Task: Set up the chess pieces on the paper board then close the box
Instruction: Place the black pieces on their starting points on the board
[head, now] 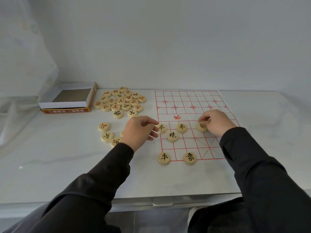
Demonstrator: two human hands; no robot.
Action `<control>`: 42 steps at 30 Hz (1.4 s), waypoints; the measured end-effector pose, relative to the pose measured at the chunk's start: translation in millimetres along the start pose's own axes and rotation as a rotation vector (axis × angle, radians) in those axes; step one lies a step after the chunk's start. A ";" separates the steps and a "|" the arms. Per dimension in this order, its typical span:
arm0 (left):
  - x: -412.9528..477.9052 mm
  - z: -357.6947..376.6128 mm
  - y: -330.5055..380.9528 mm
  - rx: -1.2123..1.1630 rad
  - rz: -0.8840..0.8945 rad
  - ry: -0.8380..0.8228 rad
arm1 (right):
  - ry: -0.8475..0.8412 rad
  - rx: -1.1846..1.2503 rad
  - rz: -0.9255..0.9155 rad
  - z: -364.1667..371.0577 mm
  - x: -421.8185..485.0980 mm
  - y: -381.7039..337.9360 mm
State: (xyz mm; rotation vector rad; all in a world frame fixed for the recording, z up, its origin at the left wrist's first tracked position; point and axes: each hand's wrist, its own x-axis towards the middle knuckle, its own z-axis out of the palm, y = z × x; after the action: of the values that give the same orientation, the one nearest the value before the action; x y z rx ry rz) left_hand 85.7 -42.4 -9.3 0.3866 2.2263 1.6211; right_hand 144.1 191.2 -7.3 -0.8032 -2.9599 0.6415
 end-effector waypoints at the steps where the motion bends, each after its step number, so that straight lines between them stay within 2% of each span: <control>1: 0.5 -0.3 -0.4 0.001 0.002 0.003 | -0.003 -0.021 -0.010 -1.3 -0.8 -0.7; 6: 1.6 -0.1 -0.9 0.021 0.002 0.006 | -0.113 -0.152 -0.059 -4.5 -5.5 -6.4; 17: 1.6 -2.3 2.0 0.018 0.004 0.011 | -0.093 -0.227 -0.040 -3.2 -8.3 -10.1; 24: 5.3 -21.8 9.1 0.017 0.009 0.020 | 0.062 -0.235 -0.283 3.8 -16.9 -46.2; 28: 5.5 -37.1 12.1 0.082 -0.006 -0.025 | 0.080 -0.222 -0.439 18.4 -23.1 -76.4; 31: 6.4 -55.8 14.1 0.226 0.014 -0.019 | 0.060 -0.227 -0.512 29.4 -26.3 -97.3; 36: 6.4 -90.2 7.3 0.712 -0.008 0.032 | 0.011 -0.234 -0.608 45.2 -32.5 -126.3; 42: 0.5 -117.8 3.7 0.913 -0.084 -0.085 | -0.084 -0.280 -0.707 73.5 -47.5 -148.4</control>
State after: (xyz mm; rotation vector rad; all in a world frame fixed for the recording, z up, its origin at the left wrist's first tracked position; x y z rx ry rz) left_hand 33.5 -141.7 26.9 0.5531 2.7385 0.4408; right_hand 105.5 23.4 -12.3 0.3012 -3.1178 0.2203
